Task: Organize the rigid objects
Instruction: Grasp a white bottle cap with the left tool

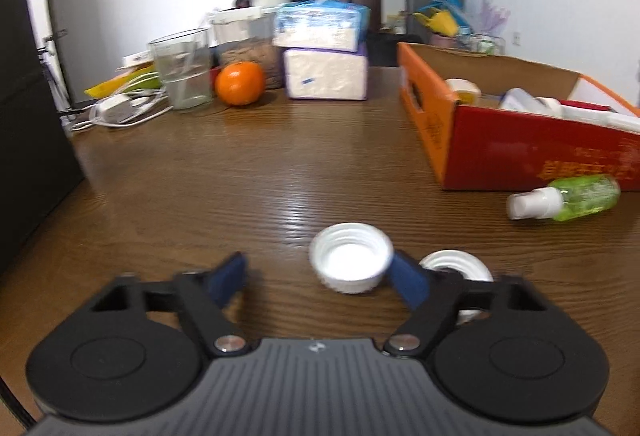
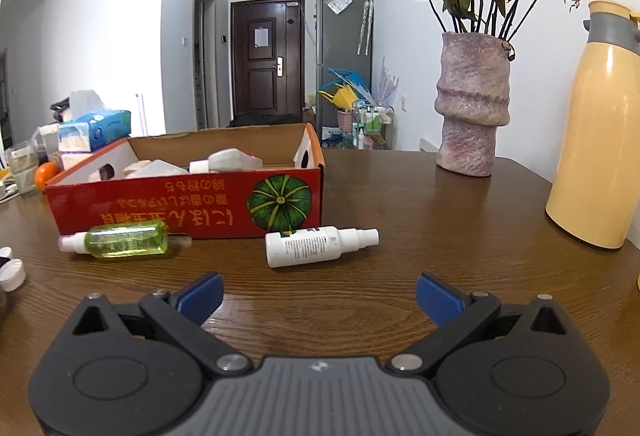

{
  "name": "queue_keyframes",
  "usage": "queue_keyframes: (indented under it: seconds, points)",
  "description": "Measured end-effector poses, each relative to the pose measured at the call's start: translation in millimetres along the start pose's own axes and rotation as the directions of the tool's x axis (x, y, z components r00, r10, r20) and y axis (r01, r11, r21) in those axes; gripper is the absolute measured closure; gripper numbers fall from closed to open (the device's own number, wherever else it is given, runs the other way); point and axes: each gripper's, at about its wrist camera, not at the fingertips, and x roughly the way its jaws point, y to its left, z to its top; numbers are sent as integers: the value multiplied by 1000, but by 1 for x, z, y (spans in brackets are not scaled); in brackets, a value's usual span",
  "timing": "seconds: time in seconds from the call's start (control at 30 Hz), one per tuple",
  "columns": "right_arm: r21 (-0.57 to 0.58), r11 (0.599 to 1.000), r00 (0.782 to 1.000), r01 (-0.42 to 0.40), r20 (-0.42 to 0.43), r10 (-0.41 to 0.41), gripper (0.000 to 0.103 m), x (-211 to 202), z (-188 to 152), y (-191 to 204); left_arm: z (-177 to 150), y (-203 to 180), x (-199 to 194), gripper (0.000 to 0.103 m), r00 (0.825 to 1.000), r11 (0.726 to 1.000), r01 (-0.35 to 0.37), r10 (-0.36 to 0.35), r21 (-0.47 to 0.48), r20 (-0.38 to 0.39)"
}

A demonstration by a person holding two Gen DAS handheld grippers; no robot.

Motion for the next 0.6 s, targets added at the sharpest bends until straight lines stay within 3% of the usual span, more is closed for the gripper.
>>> queue_keyframes:
  seconds: [0.07, 0.23, 0.6]
  points:
    - [-1, 1000, 1000, -2, -7, 2, 0, 4, 1, 1, 1, -3, -1, 61, 999, 999, 35, -35, 23, 6]
    - [-9, 1000, 1000, -1, -2, 1, 0, 12, 5, 1, 3, -8, -2, 61, 1000, 999, 23, -24, 44, 16]
    - [-27, 1000, 1000, 0, -18, -1, 0, 35, 15, -1, 13, -2, -22, 61, 996, 999, 1, 1, -32, 85]
